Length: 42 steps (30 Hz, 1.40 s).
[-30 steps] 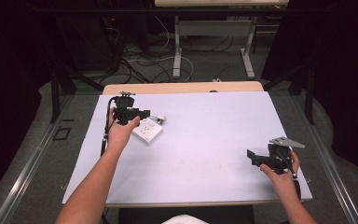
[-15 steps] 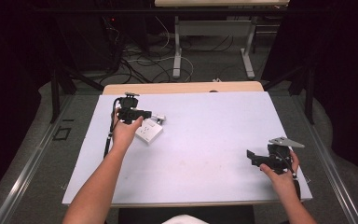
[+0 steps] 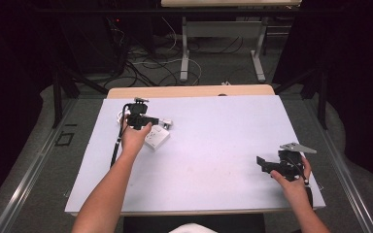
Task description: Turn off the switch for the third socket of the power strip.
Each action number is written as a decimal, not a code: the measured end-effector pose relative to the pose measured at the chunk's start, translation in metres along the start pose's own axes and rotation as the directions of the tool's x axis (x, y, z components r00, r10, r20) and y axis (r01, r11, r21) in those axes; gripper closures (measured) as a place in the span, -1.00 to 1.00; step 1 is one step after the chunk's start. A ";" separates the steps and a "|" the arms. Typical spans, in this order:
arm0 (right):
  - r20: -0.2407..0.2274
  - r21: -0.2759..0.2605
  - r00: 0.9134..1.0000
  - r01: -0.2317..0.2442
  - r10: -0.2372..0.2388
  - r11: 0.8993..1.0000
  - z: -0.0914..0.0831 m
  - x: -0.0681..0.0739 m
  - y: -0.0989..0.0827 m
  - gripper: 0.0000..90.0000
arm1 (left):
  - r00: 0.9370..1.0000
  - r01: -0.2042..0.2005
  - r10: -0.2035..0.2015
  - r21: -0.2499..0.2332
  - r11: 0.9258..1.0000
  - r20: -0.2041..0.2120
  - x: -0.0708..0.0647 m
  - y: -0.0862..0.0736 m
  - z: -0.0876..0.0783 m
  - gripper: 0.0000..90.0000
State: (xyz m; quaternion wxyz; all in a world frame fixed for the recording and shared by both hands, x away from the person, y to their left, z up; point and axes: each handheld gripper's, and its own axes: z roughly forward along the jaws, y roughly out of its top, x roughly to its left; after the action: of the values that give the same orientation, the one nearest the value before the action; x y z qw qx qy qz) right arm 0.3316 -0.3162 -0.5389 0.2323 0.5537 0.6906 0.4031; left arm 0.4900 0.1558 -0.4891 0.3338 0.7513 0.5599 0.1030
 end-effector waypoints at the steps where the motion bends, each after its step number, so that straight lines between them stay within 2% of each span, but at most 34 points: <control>1: 0.000 0.000 1.000 0.000 0.000 1.000 0.000 0.000 0.000 -0.84 | 1.000 0.001 -0.001 0.003 1.000 0.002 0.000 0.000 0.001 0.66; 10: -0.007 0.011 1.000 -0.002 0.002 1.000 0.000 -0.001 0.000 -0.84 | 1.000 0.008 -0.008 0.029 1.000 0.002 0.000 -0.002 0.010 0.88; 11: -0.007 0.011 1.000 -0.002 0.002 1.000 0.000 -0.001 0.000 -0.84 | 1.000 -0.002 0.002 0.038 0.999 0.001 0.000 -0.002 0.011 0.88; 17: -0.009 0.013 1.000 -0.006 0.006 1.000 0.001 0.000 0.000 -0.84 | 1.000 0.011 -0.010 0.033 0.999 -0.017 -0.001 -0.006 0.017 1.00; 19: -0.009 0.010 1.000 -0.003 0.003 1.000 0.001 0.000 0.000 -0.84 | 1.000 0.014 -0.013 0.039 0.999 -0.009 -0.001 -0.006 0.019 1.00; 23: -0.009 0.010 1.000 -0.001 0.002 1.000 0.001 0.000 0.000 -0.83 | 1.000 -0.005 0.006 0.053 0.999 -0.018 -0.002 -0.007 0.022 1.00; 33: -0.017 0.017 1.000 -0.007 0.007 1.000 0.001 -0.001 -0.001 -0.83 | 0.999 0.017 -0.015 0.041 0.999 -0.044 -0.008 -0.009 0.029 1.00; 42: -0.019 0.019 1.000 -0.013 0.014 1.000 0.001 -0.002 -0.001 -0.83 | 0.999 0.010 -0.008 0.049 0.999 -0.046 -0.010 -0.010 0.034 1.00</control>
State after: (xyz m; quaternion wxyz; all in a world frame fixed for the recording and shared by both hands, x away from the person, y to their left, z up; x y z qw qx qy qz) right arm 0.3324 -0.3175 -0.5402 0.2177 0.5565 0.6928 0.4035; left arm 0.4968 0.1348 -0.5185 0.3029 0.7542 0.5731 0.1049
